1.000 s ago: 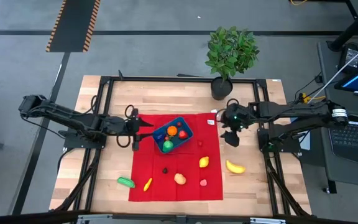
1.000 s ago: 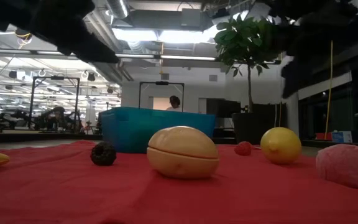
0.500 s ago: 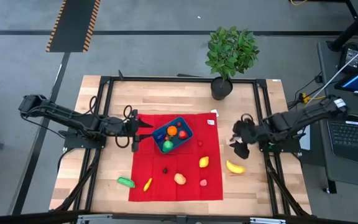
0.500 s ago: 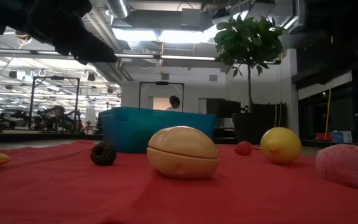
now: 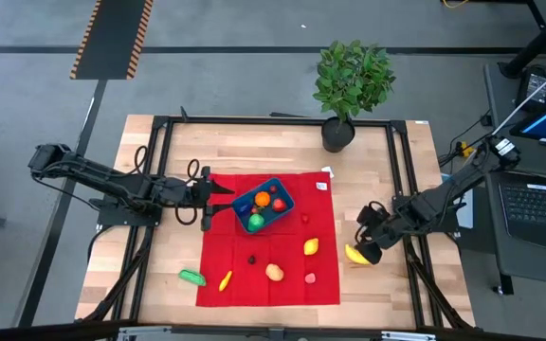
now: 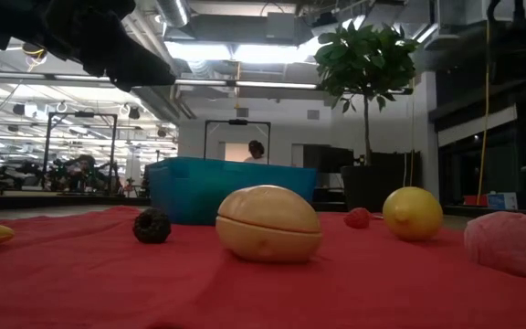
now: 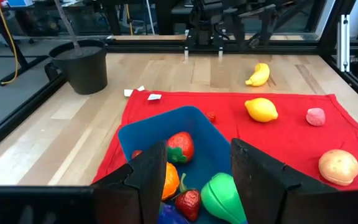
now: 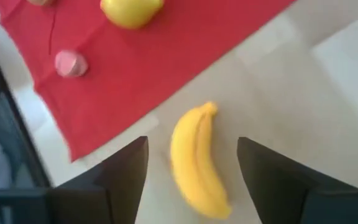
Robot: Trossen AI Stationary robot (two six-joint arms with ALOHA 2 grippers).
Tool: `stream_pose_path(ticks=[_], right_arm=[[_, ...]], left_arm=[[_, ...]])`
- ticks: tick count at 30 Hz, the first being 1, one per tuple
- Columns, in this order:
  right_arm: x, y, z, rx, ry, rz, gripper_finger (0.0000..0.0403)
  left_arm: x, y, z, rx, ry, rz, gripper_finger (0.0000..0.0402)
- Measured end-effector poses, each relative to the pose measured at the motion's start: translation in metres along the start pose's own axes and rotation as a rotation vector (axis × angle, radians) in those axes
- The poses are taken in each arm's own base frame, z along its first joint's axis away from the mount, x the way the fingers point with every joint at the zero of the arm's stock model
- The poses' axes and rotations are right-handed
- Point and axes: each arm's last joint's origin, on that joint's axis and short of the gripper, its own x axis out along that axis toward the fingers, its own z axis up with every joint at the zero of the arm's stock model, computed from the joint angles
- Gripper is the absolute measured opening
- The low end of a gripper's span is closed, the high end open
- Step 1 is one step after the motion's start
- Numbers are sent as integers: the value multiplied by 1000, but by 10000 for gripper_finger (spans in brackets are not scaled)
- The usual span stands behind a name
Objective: Pick and placing Produce into tupperware
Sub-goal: Put the banana into the blue bin
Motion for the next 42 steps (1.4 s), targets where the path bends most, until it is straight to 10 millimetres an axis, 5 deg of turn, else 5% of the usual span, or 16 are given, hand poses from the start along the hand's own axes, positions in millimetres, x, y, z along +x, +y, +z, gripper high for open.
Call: stream_pose_path(ticks=[13,36,42], right_arm=[[14,44,-3,-63,125,-25,172],[26,53,-11,-131,160,-79,172],[26,53,-11,-156,161,-79,210]], left_arm=[[0,0,0,-45,0,0,168],[0,0,0,-14,1,4,168],[0,0,0,6,1,4,168]])
